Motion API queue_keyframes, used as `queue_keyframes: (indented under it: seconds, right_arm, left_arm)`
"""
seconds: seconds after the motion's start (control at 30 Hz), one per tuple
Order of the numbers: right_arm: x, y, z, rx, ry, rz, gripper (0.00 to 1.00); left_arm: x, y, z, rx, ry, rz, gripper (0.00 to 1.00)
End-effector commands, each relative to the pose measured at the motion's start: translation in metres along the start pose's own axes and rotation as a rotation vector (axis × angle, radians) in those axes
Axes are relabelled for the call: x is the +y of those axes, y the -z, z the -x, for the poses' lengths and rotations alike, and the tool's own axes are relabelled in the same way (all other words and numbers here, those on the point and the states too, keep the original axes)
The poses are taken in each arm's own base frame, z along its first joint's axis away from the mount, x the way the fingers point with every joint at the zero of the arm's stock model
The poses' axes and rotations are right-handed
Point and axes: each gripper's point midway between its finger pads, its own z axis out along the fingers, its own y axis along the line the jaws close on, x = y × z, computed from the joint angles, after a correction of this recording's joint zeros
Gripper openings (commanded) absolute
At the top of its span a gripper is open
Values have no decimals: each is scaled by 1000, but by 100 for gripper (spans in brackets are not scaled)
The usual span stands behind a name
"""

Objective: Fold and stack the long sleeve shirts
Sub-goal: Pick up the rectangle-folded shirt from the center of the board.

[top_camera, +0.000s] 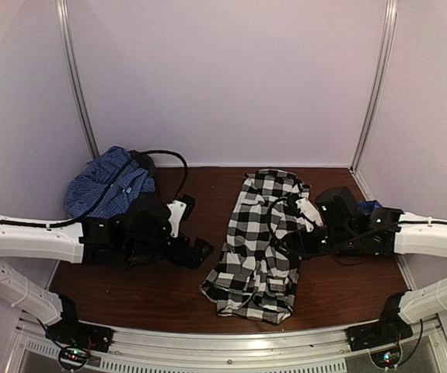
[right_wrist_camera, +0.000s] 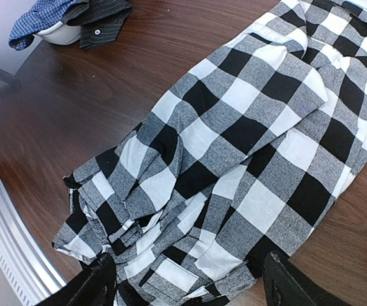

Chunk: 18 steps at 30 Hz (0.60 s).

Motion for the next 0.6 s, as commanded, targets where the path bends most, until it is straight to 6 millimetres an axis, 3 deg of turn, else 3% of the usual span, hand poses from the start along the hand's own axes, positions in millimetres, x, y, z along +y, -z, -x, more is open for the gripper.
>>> queue_keyframes:
  seconds: [0.0,0.27,0.43,0.57]
  right_arm:
    - [11,0,0,0,17,2,81]
    - [43,-3,-3,49,98,44,91]
    - [69,-4,-21,90,174,72,100]
    - [85,10,-31,87,246,48,100]
  left_arm:
    - [19,9,24,-49,68,33,98]
    - [56,25,37,-81,65,163,98]
    - [67,34,39,-107,76,185,98]
    - [71,39,47,-140,75,171,98]
